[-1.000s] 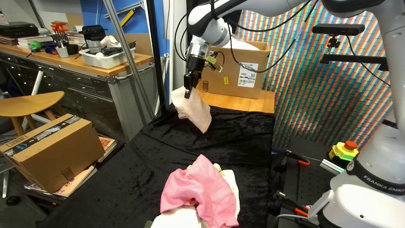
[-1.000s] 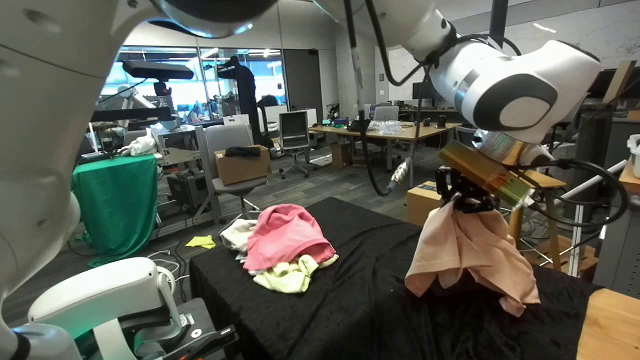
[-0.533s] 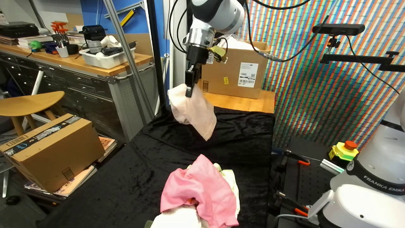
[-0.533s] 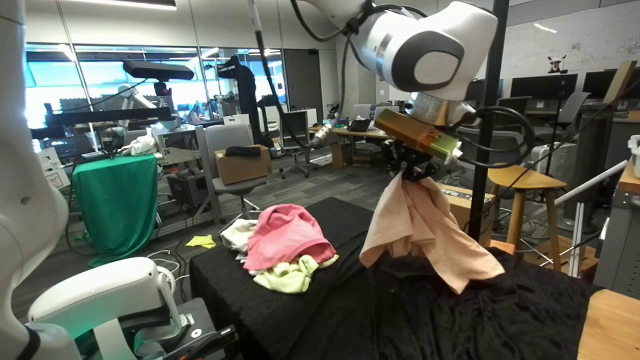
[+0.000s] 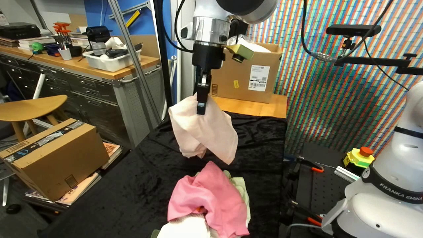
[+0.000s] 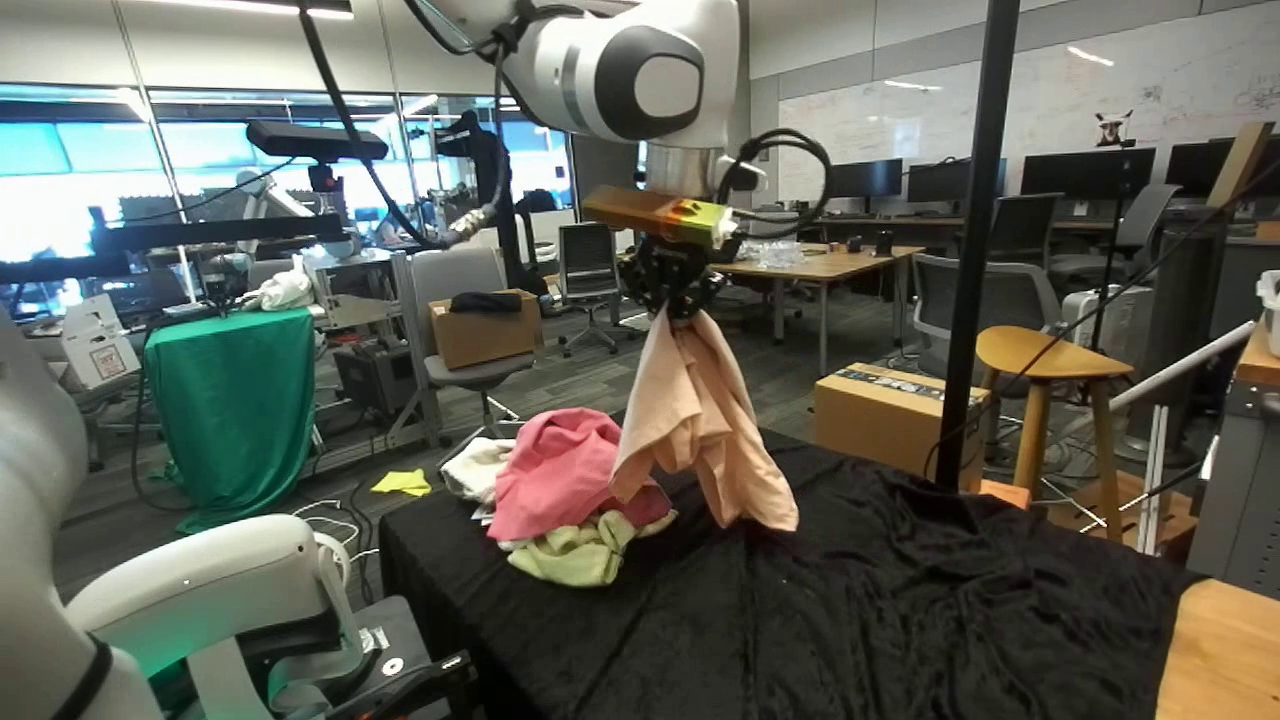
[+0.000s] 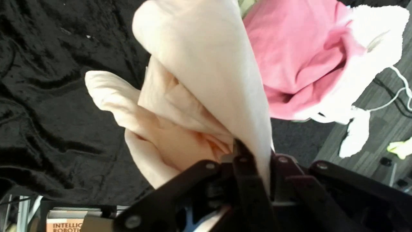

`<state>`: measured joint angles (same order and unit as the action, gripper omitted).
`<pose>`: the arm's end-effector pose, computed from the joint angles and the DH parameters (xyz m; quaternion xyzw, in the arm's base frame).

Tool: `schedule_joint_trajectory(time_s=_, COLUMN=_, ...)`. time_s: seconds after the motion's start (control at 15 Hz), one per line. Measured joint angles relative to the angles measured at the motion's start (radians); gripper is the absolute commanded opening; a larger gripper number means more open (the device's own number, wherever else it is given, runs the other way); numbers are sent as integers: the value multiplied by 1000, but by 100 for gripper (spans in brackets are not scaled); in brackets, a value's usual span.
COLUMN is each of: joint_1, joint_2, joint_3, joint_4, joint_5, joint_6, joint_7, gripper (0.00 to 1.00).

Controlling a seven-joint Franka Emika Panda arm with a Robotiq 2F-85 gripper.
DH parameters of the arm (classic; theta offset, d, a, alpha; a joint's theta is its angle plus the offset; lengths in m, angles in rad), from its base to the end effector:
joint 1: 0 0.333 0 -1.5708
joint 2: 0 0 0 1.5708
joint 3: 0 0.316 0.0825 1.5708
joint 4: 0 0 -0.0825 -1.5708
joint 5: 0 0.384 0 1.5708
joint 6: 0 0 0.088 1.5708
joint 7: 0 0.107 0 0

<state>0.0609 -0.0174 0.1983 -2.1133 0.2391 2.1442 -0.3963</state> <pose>0.5235 0.1495 0.4275 -0.9599 -0.2606 -0.0307 0.0981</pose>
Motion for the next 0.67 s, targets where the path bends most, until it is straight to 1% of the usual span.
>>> schedule_joint_trajectory(time_s=0.13, joint_1=63, joint_2=-24, joint_3=24, joint_4=-22, joint_5=-55, joint_6=0, joint_7=48, gripper=10)
schedule_joint_trajectory(time_s=0.33, joint_1=143, joint_2=-23, joint_3=68, joint_4=-35, joint_5=-146, joint_6=0, joint_7=124, gripper=10)
schedule_joint_trajectory(time_s=0.53, joint_1=199, joint_2=13, joint_3=105, joint_4=-35, joint_5=-265, joint_6=1, joint_7=213, gripper=10)
schedule_joint_trajectory(time_s=0.67, joint_1=225, joint_2=61, joint_3=118, joint_4=-30, joint_5=-342, joint_6=2, joint_7=259, gripper=10)
